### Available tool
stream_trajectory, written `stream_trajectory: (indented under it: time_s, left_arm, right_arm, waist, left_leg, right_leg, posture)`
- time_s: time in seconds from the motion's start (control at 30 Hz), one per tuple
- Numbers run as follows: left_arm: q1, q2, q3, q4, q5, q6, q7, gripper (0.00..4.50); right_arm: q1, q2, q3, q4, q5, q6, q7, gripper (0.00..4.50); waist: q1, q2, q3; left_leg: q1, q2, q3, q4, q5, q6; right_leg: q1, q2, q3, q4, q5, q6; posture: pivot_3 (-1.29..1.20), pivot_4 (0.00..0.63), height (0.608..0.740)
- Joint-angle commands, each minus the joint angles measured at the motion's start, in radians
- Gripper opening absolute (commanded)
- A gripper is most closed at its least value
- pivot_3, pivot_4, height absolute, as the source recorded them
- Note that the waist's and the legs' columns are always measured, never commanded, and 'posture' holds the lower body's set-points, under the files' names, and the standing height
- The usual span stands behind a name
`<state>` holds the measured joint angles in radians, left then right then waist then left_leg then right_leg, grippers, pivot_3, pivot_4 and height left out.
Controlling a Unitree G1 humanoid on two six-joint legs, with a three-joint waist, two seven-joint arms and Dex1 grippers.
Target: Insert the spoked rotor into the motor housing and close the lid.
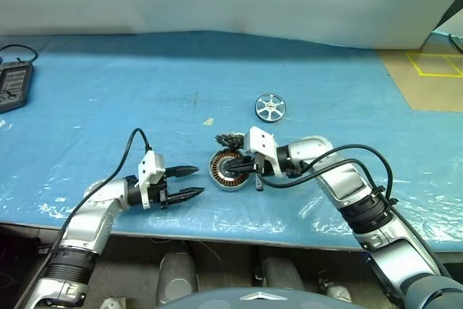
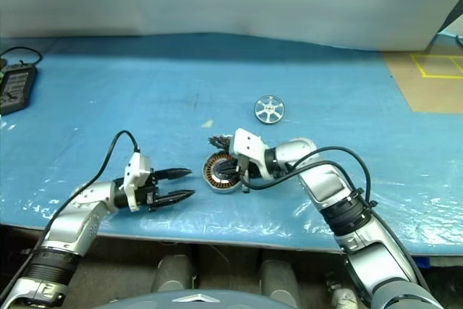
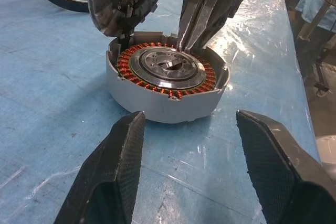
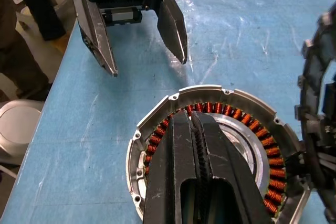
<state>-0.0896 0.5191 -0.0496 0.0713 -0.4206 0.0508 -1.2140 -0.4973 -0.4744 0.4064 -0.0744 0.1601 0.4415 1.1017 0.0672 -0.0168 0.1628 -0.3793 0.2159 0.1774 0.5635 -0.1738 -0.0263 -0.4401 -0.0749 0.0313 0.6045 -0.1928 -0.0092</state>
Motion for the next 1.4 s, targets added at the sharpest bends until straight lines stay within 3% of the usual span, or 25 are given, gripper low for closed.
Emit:
stream_trajectory:
  time_s: [0.03,1.4]
  left_arm:
    - [0.01,0.009,0.019,-0.001,-0.005,-0.025,-0.009,2.91]
    - [0.002,-0.005,0.005,-0.02,0.0,-0.007,0.016,2.91]
  right_arm:
    - [0.003,0.007,0.006,0.012,-0.008,-0.032,-0.001,0.02]
    - [0.01,0.014,-0.029,0.007,0.022,0.011,-0.021,0.02]
  waist:
    - [0.0,0.0,0.0]
    - [0.0,0.0,0.0]
  left_leg:
    - [0.0,0.0,0.0,0.0,0.0,0.0]
    - [0.0,0.0,0.0,0.0,0.0,0.0]
  right_leg:
    - [0.0,0.0,0.0,0.0,0.0,0.0]
    - [0.0,0.0,0.0,0.0,0.0,0.0]
  posture:
    - [0.0,0.15,0.74]
    - [0.0,0.15,0.74]
